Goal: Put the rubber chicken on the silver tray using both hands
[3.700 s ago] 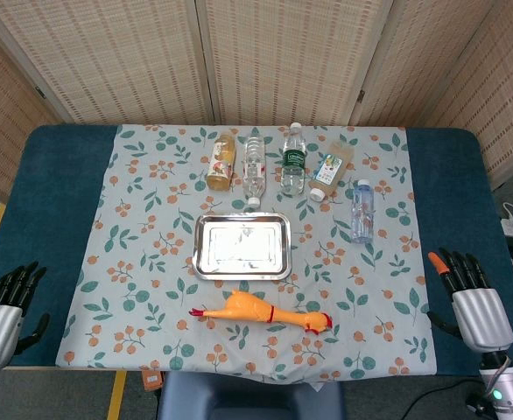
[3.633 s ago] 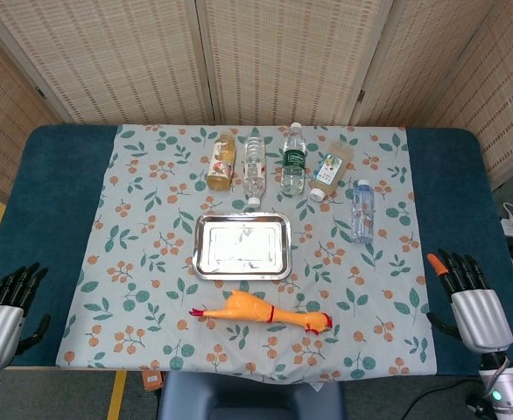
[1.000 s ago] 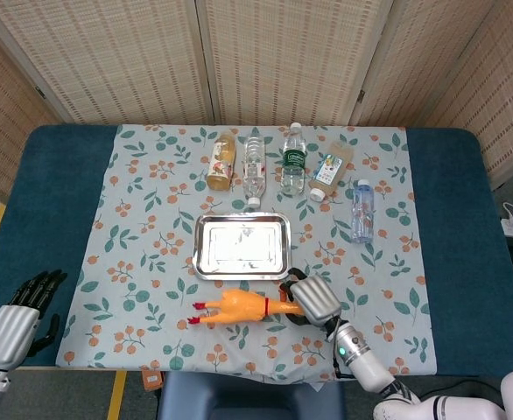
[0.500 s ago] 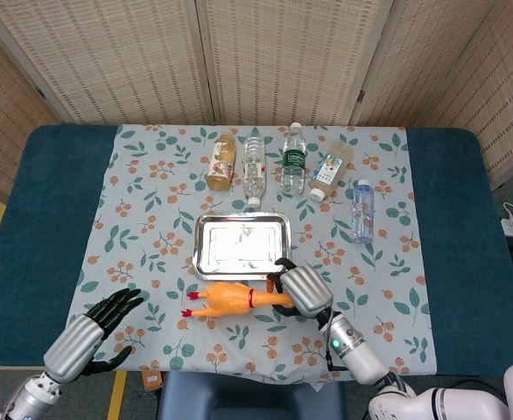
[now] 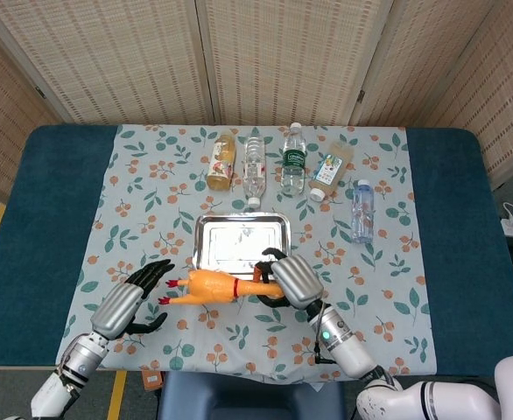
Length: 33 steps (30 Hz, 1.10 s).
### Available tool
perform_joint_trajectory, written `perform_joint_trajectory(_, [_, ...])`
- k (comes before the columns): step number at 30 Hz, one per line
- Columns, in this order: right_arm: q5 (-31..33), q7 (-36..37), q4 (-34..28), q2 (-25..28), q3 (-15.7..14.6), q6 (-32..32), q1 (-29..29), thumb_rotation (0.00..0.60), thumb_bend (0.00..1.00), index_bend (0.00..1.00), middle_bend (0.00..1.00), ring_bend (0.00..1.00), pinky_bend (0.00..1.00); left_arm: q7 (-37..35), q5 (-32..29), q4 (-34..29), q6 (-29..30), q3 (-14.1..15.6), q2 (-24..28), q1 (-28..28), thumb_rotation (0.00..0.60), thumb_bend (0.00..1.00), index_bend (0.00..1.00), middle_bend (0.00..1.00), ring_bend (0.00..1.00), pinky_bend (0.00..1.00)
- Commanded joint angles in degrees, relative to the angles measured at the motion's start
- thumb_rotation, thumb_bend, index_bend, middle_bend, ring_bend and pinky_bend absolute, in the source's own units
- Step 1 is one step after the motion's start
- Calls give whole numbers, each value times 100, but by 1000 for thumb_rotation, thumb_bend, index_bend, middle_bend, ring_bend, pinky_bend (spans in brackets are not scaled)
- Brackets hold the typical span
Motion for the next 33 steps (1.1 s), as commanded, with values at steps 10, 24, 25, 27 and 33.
perform_joint_trajectory(10, [423,-634,431,-1048,320,592,172,600,278,883,587,602,821,680,-1206,-34,-305,-604,-527,-476,600,357,0,0,0,110])
perform_joint_trajectory(24, [775,-754,496,-1345,584,828,214,600,278,886,590,607,822,899,-1541,88,-325,-602,-708,-648,600,346,0,0,0,101])
perform_joint_trajectory(25, [829,-739,457,-1341,603,803,216,600,278,887,590,607,821,912,-1540,124,-281,-615,-763,-653,600,343,0,0,0,100])
perform_joint_trajectory(27, [957,-735,369,-1329,647,746,231,600,277,888,591,608,822,1018,-1498,286,-120,-656,-949,-672,600,339,0,0,0,99])
perform_joint_trajectory(33, [1113,-772,189,-1330,677,746,258,600,277,888,591,608,822,1282,-1445,981,413,-832,-1685,-717,600,338,0,0,0,95])
